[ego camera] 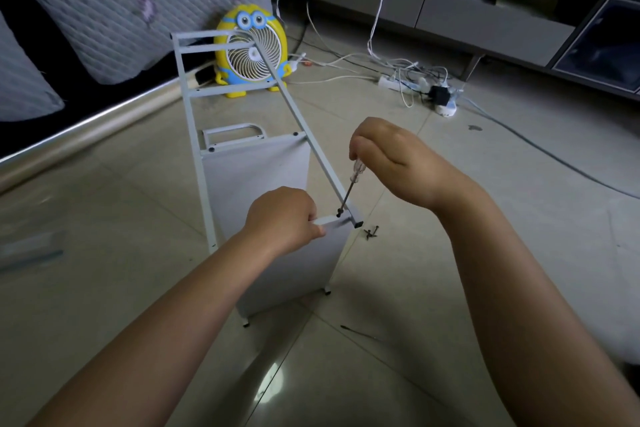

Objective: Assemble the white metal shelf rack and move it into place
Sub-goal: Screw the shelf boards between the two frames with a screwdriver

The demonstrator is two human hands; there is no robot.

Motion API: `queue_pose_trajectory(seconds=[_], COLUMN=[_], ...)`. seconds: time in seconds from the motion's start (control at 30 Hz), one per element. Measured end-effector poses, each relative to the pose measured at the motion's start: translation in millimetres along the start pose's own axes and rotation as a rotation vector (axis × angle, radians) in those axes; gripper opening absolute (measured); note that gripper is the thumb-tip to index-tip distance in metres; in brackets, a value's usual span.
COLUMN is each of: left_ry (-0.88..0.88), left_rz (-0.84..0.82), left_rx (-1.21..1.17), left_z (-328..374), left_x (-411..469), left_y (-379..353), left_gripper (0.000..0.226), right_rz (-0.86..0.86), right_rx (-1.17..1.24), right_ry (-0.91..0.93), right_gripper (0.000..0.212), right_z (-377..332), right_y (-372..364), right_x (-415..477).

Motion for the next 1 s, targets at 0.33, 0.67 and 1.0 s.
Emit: queue_pose_trajectory(seconds=[0.33,0.67,1.0], left_ry=[-0.006,0.006,0.014], left_rz=[0.029,0.007,-0.003], left_rx=[-0.021,-0.029,-0.025], left_z=[-4,-2,-2], left_x=[0,-2,-3], left_y=[0,0,0], left_gripper=[0.037,0.035,0.034], right_rz=[0.126,0.149,0.278], right_rx=[0.44,0.261,0.044], right_ry=[-0.138,-0.047,-0.041], right_gripper=[0.016,0.01,0.011], right_z=[16,8,7], right_y=[10,16,23], right_x=[-9,-7,-8])
Point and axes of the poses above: each hand's wrist, its own x-axis towards the middle knuckle, its own y-axis out of the back of the hand, z = x × y, the point moved 10 cm from there along x, towards the middle knuckle, and after that the axes turned 5 degrees about x, right-handed, at the moved point
